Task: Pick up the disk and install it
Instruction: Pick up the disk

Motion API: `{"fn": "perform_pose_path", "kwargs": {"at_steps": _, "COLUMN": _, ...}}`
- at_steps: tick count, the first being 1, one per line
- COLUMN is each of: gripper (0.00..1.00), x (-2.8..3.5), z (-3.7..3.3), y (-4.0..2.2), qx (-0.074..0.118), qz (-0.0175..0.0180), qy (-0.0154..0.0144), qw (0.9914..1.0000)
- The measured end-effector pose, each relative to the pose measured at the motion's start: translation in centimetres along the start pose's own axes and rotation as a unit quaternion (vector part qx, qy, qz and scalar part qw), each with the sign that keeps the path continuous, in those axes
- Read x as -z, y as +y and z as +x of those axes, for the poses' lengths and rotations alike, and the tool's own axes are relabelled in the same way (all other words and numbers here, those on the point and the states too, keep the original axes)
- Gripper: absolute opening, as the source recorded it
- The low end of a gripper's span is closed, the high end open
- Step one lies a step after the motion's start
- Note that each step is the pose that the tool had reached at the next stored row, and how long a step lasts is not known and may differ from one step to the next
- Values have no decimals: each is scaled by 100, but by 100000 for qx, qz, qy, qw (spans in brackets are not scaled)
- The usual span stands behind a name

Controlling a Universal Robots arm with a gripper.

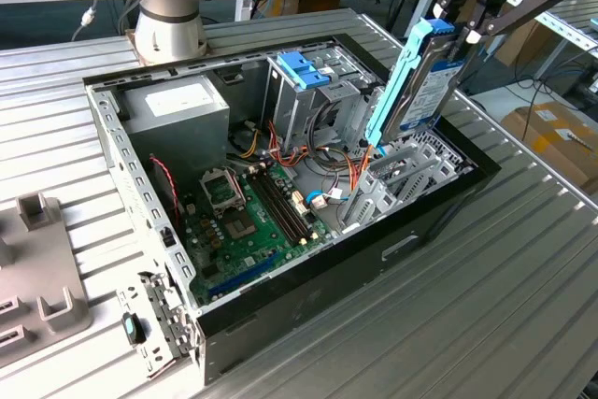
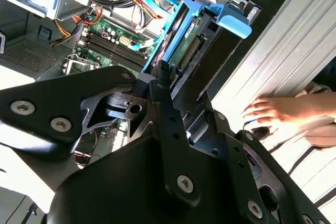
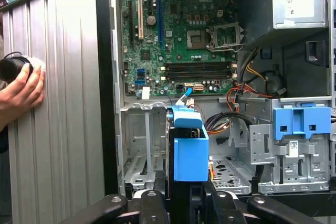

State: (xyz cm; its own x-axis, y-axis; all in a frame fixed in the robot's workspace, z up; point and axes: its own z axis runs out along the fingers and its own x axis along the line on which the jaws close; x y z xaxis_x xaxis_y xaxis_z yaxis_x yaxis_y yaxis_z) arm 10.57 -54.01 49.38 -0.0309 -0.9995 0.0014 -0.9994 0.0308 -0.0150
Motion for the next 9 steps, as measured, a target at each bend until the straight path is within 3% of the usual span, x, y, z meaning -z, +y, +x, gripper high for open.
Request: {"fn": "perform_pose_path", "kwargs": {"at_steps": 9, "gripper": 35, "x": 0, "z": 2, "y": 0, "qx": 0, "qz": -1, "qy": 3, "qw": 100000}}
